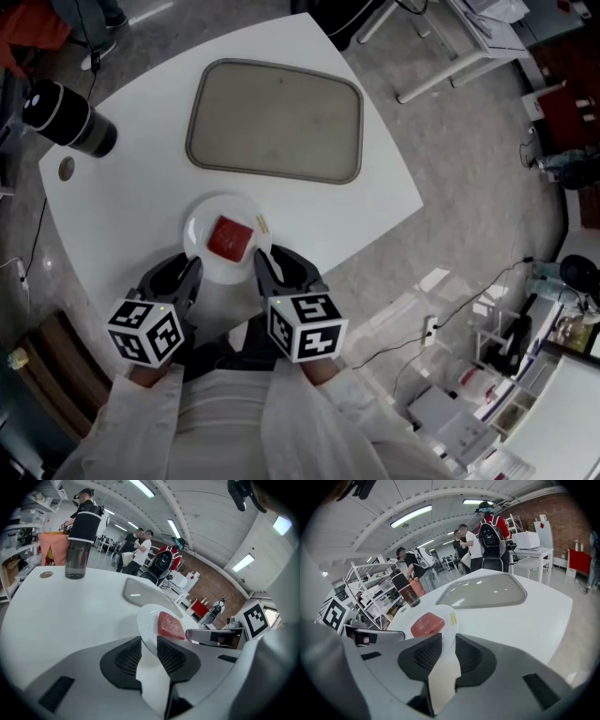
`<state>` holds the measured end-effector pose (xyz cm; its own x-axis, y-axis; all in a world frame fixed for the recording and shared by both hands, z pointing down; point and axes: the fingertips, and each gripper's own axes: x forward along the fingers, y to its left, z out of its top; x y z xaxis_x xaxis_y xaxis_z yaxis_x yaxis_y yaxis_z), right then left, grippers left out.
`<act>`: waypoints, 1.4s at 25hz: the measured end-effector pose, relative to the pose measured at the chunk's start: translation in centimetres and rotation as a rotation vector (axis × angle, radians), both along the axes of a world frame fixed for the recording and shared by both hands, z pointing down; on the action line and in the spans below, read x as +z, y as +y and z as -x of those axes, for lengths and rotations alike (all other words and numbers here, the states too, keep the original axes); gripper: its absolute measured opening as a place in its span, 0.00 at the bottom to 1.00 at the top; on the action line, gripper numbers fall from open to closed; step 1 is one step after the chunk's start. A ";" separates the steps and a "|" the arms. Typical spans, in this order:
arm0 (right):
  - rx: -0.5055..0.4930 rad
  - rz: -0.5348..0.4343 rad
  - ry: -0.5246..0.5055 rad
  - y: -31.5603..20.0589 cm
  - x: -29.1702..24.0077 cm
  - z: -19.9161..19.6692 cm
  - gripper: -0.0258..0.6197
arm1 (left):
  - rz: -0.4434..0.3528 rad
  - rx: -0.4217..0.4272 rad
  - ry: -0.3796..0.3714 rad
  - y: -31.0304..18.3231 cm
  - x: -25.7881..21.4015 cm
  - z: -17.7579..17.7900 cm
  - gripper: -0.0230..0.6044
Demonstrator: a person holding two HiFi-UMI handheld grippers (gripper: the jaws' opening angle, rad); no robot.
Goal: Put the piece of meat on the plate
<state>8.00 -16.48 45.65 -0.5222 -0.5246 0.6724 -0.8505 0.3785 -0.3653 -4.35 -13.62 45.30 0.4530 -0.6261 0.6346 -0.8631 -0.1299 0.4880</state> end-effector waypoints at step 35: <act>-0.068 -0.021 -0.014 -24.1 2.3 -6.0 0.19 | -0.084 -0.067 -0.029 -23.9 1.5 -6.1 0.21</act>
